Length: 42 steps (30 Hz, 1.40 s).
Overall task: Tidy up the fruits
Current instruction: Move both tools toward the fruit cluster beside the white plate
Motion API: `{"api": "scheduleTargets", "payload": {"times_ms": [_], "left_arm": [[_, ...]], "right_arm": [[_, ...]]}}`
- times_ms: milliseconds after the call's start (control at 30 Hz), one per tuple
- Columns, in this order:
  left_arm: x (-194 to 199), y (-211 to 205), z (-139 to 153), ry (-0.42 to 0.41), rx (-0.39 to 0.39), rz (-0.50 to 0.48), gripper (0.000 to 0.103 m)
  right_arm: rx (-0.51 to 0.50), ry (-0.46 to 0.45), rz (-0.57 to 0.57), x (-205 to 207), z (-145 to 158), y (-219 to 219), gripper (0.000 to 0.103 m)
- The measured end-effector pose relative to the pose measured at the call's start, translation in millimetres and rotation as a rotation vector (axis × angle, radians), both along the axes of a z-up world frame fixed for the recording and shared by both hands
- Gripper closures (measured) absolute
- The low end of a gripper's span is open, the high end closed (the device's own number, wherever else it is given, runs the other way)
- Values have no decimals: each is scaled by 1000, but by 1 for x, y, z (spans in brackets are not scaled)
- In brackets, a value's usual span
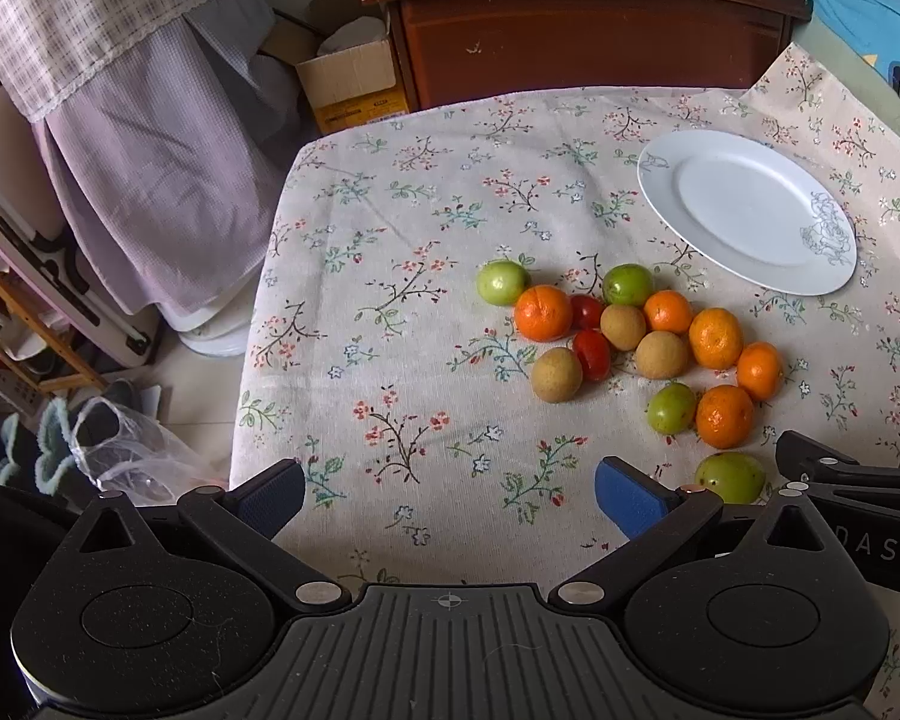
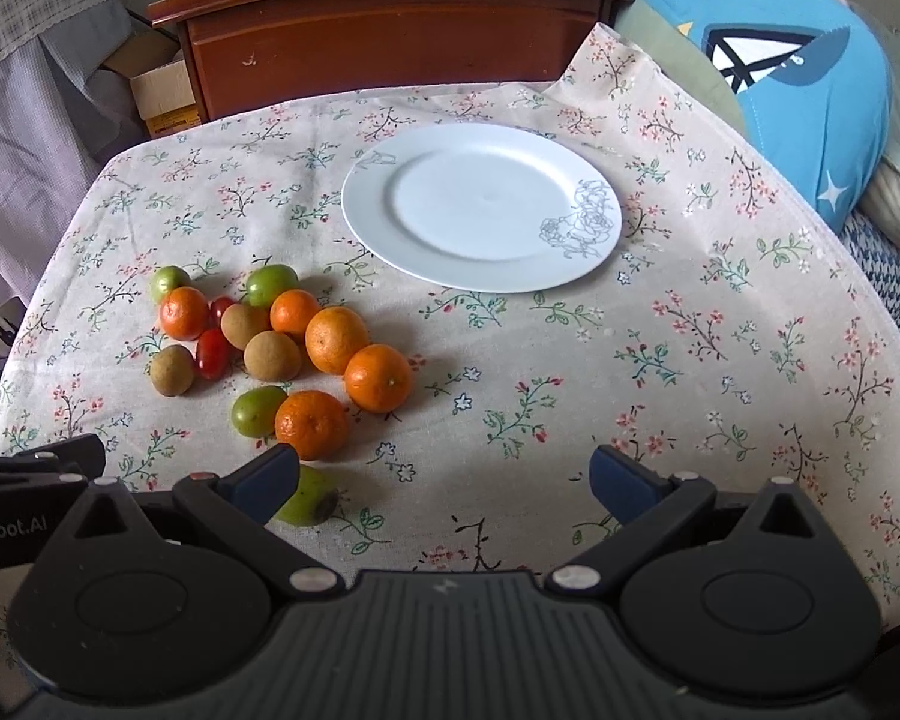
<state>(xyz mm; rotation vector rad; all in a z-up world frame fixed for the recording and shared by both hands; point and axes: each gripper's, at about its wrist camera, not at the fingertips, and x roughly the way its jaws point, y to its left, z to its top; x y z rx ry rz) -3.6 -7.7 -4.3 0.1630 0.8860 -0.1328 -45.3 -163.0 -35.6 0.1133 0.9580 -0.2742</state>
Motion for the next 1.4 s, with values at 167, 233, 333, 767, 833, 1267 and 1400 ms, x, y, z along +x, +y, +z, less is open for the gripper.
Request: {"api": "scheduleTargets", "payload": {"times_ms": [167, 233, 333, 767, 833, 1267, 1400], "left_arm": [[-1, 2, 1, -3, -23, -4, 0], [0, 2, 2, 1, -29, -4, 0], [-1, 2, 1, 1, -30, -4, 0], [-3, -1, -3, 16, -32, -25, 0], [-4, -2, -3, 21, -41, -31, 0], [-14, -3, -7, 36, -63, -84, 0], [-20, -5, -9, 38, -79, -110, 0]], "right_arm": [[2, -1, 4, -1, 0, 0, 1], [-1, 0, 5, -1, 0, 0, 1], [-8, 2, 10, 0, 0, 1, 1], [8, 42, 7, 0, -8, -1, 1], [13, 47, 8, 0, -9, -2, 1], [60, 28, -1, -19, -15, -7, 4], [79, 9, -12, -30, -17, -10, 5]]}}
